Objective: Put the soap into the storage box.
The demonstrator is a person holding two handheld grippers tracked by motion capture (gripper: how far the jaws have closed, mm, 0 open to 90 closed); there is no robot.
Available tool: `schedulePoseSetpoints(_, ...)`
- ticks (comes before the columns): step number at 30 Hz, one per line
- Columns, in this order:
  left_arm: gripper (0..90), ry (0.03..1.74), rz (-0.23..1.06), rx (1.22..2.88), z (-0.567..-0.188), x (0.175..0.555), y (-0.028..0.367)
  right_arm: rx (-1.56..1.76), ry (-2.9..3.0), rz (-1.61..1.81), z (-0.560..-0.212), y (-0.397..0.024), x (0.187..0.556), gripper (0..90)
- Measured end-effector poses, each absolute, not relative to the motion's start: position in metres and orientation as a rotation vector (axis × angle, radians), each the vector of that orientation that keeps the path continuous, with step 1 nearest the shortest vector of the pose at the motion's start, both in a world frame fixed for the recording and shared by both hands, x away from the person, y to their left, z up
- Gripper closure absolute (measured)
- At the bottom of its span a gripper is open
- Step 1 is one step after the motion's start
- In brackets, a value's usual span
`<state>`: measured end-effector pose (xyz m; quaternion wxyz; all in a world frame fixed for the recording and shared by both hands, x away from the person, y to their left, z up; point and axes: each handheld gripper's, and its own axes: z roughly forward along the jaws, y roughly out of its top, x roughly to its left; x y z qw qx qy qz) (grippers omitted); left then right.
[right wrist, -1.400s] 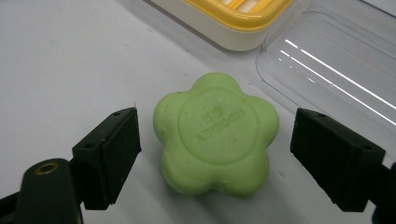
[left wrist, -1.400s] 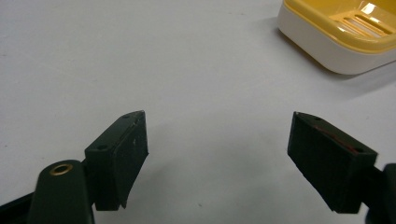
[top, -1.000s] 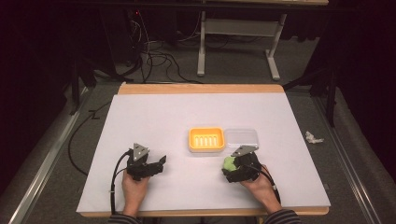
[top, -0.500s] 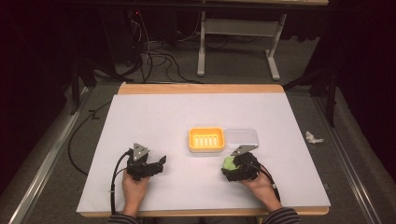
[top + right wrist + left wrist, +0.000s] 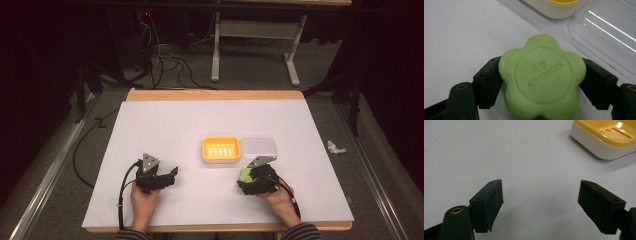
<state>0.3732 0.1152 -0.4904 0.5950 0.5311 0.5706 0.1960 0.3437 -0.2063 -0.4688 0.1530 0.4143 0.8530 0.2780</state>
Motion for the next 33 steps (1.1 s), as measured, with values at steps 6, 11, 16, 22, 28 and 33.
schedulePoseSetpoints(6, 21.0, 1.326, 0.456, 1.237, -0.491, 0.373, 0.115, 1.171, 2.445, 0.808, -0.468, -0.207, 0.342, 25.3)
schedulePoseSetpoints(11, 21.0, 1.326, 0.457, 1.237, -0.491, 0.373, 0.115, 1.153, 2.437, 0.825, -0.465, -0.208, 0.34, 25.4)
schedulePoseSetpoints(16, 21.0, 1.326, 0.457, 1.237, -0.491, 0.373, 0.115, 1.133, 2.419, 0.845, -0.461, -0.21, 0.338, 25.4)
schedulePoseSetpoints(22, 21.0, 1.326, 0.454, 1.231, -0.49, 0.373, 0.115, 1.127, 2.396, 0.873, -0.455, -0.213, 0.334, 25.4)
schedulePoseSetpoints(28, 20.9, 1.324, 0.451, 1.231, -0.49, 0.373, 0.115, 1.144, 2.35, 0.934, -0.447, -0.221, 0.331, 25.4)
schedulePoseSetpoints(33, 20.8, 1.326, 0.454, 1.233, -0.49, 0.373, 0.115, 1.164, 2.295, 1.004, -0.438, -0.23, 0.327, 25.4)
